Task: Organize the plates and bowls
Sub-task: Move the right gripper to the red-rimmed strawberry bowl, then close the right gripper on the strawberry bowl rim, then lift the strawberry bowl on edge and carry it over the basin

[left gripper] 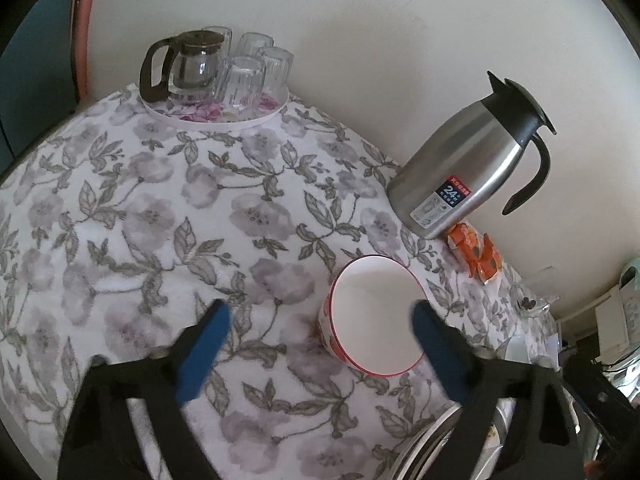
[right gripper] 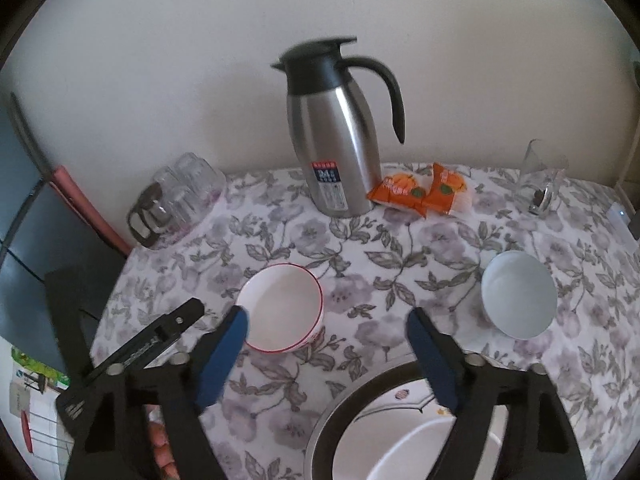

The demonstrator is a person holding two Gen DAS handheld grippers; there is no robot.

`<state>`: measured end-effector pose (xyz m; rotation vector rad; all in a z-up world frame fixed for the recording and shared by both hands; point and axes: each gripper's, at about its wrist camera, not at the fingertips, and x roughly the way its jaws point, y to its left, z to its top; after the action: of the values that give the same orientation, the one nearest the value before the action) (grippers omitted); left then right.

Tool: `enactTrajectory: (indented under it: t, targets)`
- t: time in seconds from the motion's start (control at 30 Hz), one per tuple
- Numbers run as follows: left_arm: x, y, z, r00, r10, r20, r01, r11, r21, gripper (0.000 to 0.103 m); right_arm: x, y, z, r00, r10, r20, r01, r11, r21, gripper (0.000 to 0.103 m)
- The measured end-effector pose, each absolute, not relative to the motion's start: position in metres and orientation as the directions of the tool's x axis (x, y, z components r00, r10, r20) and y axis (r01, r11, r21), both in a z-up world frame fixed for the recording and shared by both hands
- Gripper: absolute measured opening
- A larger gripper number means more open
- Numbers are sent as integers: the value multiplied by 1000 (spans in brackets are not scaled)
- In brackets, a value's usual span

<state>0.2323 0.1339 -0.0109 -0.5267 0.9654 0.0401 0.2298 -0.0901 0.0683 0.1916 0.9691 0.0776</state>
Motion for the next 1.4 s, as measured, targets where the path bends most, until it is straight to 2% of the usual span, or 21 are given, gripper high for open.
enactTrajectory:
  t: [0.3, 0.43, 0.73, 0.87, 1.07, 1.23, 1.4]
  targets:
    - [251, 136, -27, 573, -237, -785, -248, 863, -441, 81, 268, -73, 18, 461, 144, -875, 82, 975, 204, 61]
    - [260, 135, -38, 555, -257, -791, -245, 859, -450, 72, 280, -66, -4, 418, 141, -897, 99, 975, 199, 52]
    - [277, 125, -64, 512, -290, -809, -233, 859, -456, 59, 297, -67, -42, 359, 117, -926, 137, 975, 176, 46]
    - [282, 116, -70, 497, -303, -813, -214, 866, -453, 50, 302, -63, -50, 350, 116, -930, 126, 977, 169, 42]
    - [287, 108, -82, 471, -321, -821, -206, 865, -457, 39, 308, -57, -62, 332, 113, -937, 115, 981, 159, 34]
    - [290, 106, -87, 467, -323, -823, -211, 863, -458, 37, 311, -56, -69, 322, 108, -940, 116, 981, 153, 28]
    - [291, 108, -91, 466, -322, -824, -218, 861, -460, 25, 313, -58, -76, 311, 108, -944, 121, 981, 152, 20]
